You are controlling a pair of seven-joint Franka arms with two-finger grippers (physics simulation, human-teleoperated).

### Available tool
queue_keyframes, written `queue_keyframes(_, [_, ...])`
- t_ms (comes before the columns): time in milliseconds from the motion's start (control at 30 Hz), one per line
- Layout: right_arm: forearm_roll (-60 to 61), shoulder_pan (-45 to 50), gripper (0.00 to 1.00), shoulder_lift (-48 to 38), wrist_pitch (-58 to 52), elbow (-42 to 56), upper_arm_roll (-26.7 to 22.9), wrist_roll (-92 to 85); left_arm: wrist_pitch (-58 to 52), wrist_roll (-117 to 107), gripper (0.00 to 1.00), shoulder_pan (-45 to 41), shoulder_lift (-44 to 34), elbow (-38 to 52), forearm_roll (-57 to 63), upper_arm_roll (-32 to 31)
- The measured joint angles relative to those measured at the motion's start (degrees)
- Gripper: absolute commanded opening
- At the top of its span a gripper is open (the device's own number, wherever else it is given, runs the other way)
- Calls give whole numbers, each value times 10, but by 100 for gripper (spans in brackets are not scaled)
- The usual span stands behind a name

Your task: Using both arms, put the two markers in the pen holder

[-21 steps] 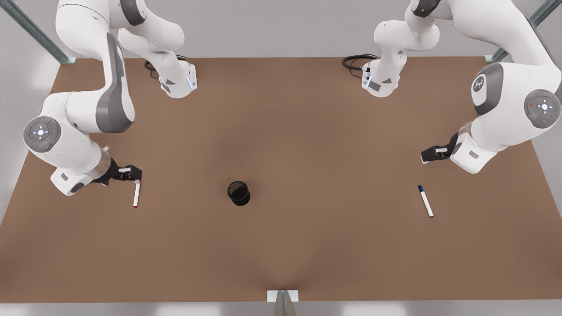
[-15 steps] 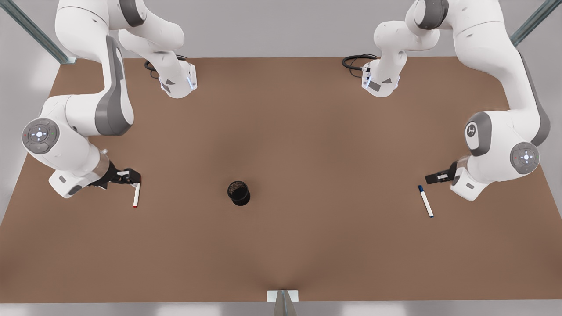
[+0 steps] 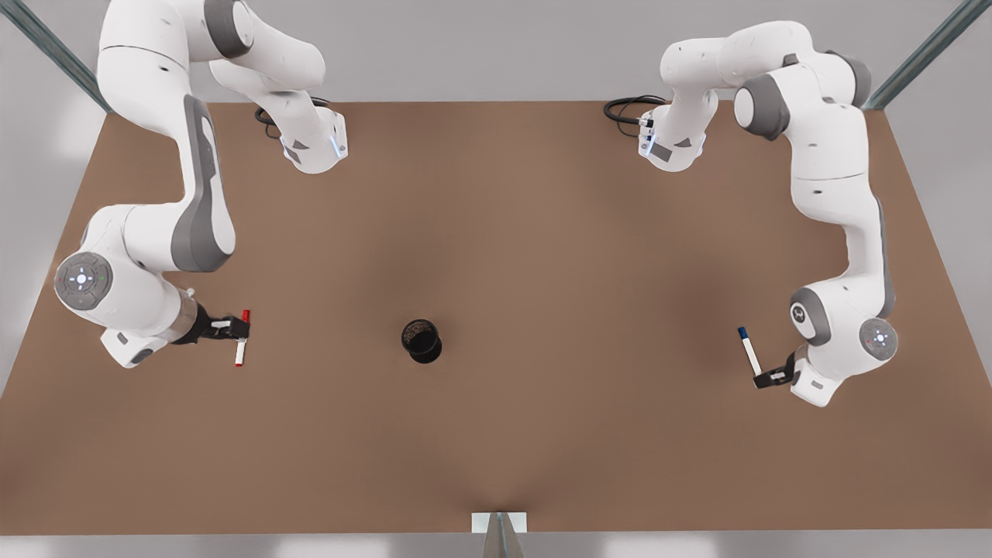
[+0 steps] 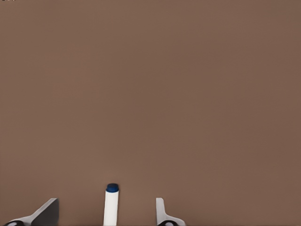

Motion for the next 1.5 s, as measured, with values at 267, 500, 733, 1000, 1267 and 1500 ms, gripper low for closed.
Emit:
queue_keyframes(267, [0, -16, 100, 115, 109, -49, 0, 0, 35, 41, 96, 0, 7, -36, -1, 0])
queue_keyframes(500, [-2, -17, 100, 163, 164, -49, 0, 0, 43, 64, 56, -1, 18, -37, -1, -1])
queue_keyframes(733, [-3, -53, 100, 177, 194, -64, 0, -3, 46, 80, 43, -1, 19, -37, -1, -1])
queue_keyframes(1000, [-3, -96, 100, 195, 230, -82, 0, -25, 47, 91, 29, -2, 23, -37, 0, -1])
queue_keyframes(1267, [-28, -103, 56, 194, 241, -95, 0, -52, 47, 87, 21, -5, 9, -36, 6, -2])
queue_keyframes(1500, [-34, -103, 50, 193, 242, -111, 0, -70, -30, 84, 21, -12, -95, -8, -57, -71])
